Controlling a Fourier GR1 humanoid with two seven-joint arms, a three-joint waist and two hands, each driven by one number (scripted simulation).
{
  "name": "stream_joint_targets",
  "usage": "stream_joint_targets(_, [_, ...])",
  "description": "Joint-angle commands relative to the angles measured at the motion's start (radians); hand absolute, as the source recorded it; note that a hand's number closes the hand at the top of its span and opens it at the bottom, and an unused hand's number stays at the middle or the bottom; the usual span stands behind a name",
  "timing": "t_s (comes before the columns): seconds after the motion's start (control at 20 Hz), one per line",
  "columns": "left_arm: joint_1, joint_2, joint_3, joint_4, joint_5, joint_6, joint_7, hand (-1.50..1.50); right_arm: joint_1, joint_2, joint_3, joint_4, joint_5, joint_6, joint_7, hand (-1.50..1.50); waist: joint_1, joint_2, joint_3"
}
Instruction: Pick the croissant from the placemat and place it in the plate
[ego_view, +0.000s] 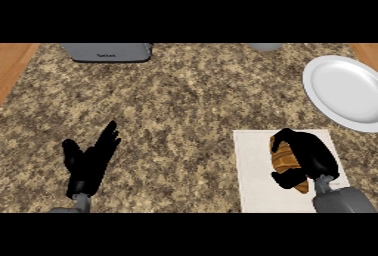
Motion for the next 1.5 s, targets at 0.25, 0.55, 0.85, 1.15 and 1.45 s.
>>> stream_joint_targets(0.25, [-0.043, -0.014, 0.036, 0.066, 0.001, -0.009, 0.006, 0.00, 0.011, 0.013, -0.081, -0.111, 0.013, -0.170, -0.130, 1.50, -0.017, 0.005, -0.001])
stream_joint_targets(0.55, [-0.018, -0.009, -0.023, 0.011, -0.022, -0.040, 0.001, 0.00, -0.313, 0.241, -0.228, 0.146, 0.257, -0.399, 0.441, 1.50, 0.084, 0.034, -0.003])
stream_joint_targets(0.85, [-0.063, -0.013, -0.022, 0.017, -0.019, -0.043, 0.019, 0.00, -0.553, 0.259, -0.287, 0.296, 0.546, -0.615, 0.713, 1.50, 0.095, 0.036, -0.002])
stream_joint_targets(1.15, [-0.066, -0.023, -0.022, 0.033, -0.034, -0.019, 0.035, 0.00, -0.705, 0.309, -0.362, 0.429, 0.757, -0.807, 0.935, 1.50, 0.069, 0.029, -0.002])
stream_joint_targets(1.45, [-0.021, -0.024, -0.006, 0.034, -0.008, -0.038, 0.007, 0.00, -0.713, 0.293, -0.511, 0.516, 0.769, -1.041, 0.888, 1.50, 0.049, 0.027, 0.000])
